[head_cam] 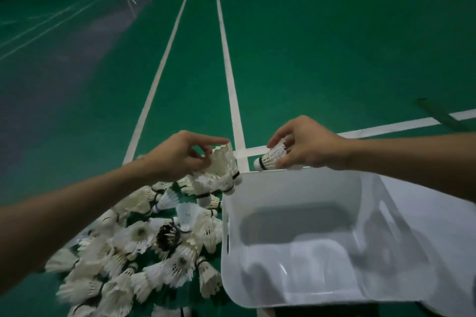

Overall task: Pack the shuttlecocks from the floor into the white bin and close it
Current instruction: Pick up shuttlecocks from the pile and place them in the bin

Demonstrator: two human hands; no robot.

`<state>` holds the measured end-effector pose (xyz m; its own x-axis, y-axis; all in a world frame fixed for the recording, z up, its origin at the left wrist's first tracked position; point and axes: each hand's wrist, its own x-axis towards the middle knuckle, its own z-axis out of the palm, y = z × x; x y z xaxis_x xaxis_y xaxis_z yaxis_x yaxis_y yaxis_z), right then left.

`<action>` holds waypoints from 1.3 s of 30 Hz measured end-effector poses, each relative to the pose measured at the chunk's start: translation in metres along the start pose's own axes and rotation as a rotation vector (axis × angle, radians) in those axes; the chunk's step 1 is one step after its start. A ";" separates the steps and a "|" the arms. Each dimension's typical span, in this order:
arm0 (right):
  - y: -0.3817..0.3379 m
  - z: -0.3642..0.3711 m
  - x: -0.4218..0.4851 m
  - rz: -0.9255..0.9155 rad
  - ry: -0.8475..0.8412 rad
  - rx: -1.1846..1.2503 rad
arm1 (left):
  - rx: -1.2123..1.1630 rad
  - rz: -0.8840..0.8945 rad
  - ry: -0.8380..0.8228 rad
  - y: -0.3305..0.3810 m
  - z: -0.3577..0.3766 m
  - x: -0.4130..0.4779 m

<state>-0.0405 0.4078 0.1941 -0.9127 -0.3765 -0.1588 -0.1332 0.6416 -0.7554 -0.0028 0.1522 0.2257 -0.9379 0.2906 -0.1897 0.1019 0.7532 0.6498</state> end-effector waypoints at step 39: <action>0.153 0.171 0.014 0.045 -0.303 -0.419 | -0.482 -0.166 0.082 -0.081 0.053 -0.006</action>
<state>-0.0082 0.3865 -0.0324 -0.7764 -0.4793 -0.4092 -0.2964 0.8507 -0.4342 0.0120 0.1206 0.1352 -0.9533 0.1284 -0.2733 -0.1969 0.4221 0.8849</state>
